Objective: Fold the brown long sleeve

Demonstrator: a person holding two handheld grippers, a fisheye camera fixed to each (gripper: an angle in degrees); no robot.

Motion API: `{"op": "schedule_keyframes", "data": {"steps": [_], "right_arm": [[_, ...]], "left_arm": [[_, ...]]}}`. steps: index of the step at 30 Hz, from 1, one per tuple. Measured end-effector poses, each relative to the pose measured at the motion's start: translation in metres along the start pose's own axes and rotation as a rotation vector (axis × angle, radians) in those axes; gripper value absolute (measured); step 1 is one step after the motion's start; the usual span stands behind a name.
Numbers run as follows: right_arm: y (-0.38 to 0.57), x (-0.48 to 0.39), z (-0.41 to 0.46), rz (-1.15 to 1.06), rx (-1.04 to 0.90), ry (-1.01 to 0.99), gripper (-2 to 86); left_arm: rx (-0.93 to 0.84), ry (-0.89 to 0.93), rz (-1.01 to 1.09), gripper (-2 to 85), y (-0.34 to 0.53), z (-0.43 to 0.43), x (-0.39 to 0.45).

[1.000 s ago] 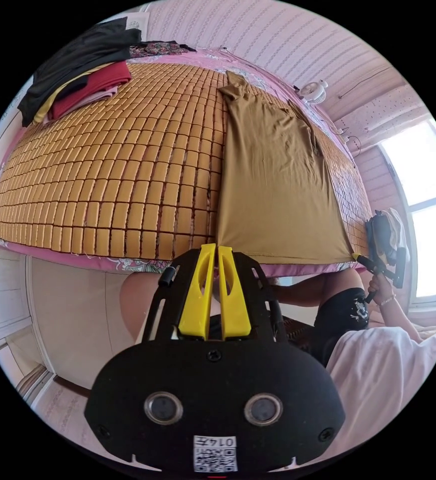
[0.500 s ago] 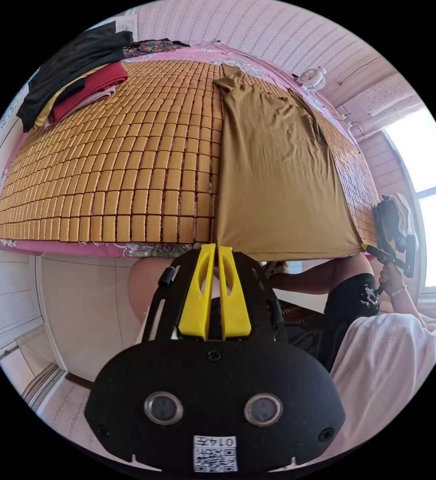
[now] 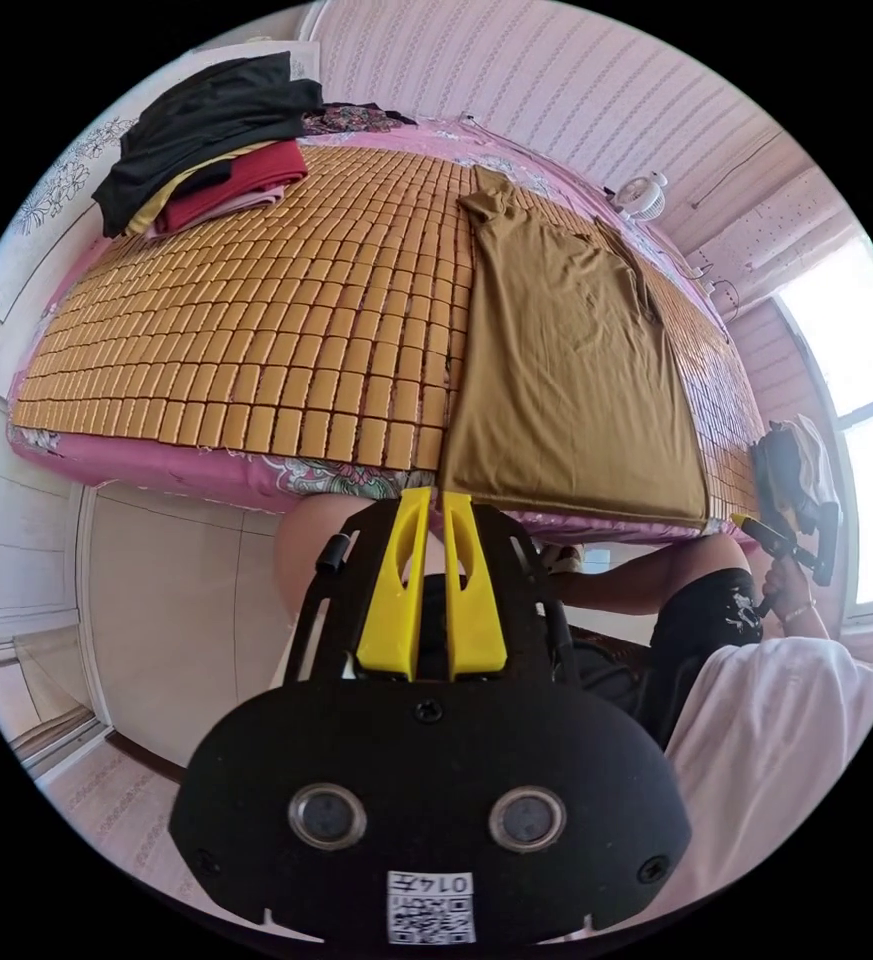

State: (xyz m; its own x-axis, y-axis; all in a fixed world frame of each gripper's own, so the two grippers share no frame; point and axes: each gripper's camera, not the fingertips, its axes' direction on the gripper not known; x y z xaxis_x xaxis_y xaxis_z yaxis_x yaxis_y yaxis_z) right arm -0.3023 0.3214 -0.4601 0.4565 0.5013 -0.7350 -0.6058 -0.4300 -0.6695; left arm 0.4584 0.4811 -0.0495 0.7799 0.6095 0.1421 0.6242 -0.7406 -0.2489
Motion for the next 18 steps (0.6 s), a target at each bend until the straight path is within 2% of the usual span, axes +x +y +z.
{"op": "schedule_keyframes", "data": {"steps": [6, 12, 18], "right_arm": [[0.028, -0.015, -0.019, -0.009, 0.118, 0.086, 4.0], [0.054, -0.027, -0.024, -0.076, 0.115, 0.061, 4.5], [0.084, -0.026, -0.044, -0.075, 0.189, 0.029, 3.1]], "left_arm": [[0.110, 0.012, 0.048, -0.9, 0.027, -0.032, 0.025], [0.255, 0.030, 0.156, -1.0, 0.046, -0.064, 0.068], [0.312, 0.059, 0.267, -0.7, 0.052, -0.078, 0.117]]}}
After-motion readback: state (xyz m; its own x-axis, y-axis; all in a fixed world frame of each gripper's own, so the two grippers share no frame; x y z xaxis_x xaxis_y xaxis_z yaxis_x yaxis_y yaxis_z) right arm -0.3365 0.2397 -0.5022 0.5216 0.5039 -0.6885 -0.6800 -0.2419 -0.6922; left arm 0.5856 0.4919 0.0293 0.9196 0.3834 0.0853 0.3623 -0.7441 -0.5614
